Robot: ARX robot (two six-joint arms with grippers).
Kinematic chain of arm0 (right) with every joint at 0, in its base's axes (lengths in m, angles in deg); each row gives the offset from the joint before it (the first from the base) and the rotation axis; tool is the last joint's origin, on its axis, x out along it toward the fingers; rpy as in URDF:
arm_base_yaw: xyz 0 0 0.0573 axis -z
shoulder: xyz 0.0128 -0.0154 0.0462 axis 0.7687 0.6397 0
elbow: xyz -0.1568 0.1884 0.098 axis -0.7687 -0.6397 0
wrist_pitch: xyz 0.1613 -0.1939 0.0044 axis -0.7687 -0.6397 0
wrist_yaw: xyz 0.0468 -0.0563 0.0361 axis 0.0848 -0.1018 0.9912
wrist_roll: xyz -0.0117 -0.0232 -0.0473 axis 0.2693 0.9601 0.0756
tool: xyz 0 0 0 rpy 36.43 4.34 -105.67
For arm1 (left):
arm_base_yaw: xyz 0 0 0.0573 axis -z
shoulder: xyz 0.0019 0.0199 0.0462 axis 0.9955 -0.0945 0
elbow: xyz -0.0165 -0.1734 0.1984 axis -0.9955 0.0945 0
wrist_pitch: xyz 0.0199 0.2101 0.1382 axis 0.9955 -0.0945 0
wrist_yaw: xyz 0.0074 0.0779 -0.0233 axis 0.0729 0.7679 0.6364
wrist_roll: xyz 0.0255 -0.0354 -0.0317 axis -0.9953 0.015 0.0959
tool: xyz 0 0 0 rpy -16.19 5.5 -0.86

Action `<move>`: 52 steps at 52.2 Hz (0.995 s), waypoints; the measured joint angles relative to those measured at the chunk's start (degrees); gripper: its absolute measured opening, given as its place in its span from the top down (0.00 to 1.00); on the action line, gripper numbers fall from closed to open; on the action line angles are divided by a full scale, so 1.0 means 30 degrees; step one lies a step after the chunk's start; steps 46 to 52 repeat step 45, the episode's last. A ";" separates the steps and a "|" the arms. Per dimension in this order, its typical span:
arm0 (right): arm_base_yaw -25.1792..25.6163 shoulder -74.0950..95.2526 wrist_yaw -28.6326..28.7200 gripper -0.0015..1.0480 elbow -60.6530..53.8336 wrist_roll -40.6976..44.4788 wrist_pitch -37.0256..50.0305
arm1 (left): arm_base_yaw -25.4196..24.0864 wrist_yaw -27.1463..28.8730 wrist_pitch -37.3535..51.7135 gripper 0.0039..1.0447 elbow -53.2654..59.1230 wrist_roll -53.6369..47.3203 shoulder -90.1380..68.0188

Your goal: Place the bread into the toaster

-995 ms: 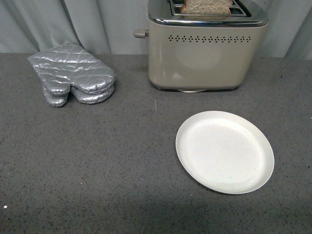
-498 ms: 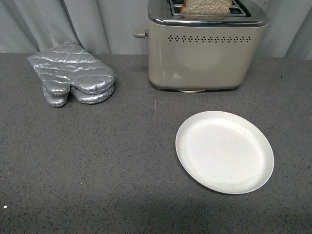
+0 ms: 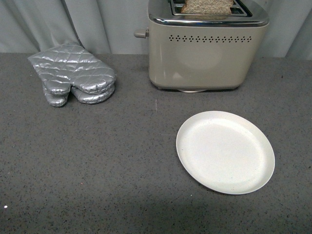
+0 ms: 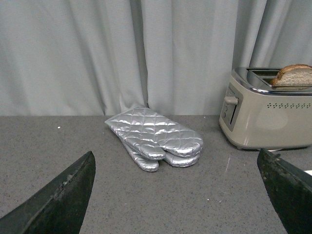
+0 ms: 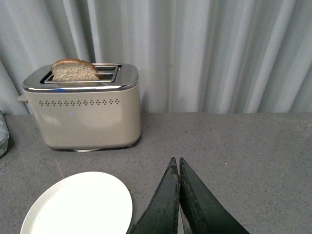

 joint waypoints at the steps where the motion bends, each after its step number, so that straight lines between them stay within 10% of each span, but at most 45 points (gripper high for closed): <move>1: 0.0000 -0.0342 0.0000 0.99 0.0000 -0.0007 -0.0262 | 0.0000 0.0015 0.0000 0.06 0.0000 0.0007 -0.0007; 6: 0.0000 -0.0998 0.0000 0.98 0.0000 0.0007 -0.0379 | 0.0000 0.0007 0.0000 0.06 0.0000 0.0000 0.0000; 32: 0.0000 -0.1013 0.0000 0.08 0.0000 -0.0036 -0.0423 | 0.0000 0.0007 0.0000 0.06 0.0000 0.0000 0.0000; 52: 0.0000 -0.1013 0.0000 0.09 0.0000 -0.0058 -0.0423 | 0.0000 0.0007 0.0000 0.06 0.0000 0.0007 0.0000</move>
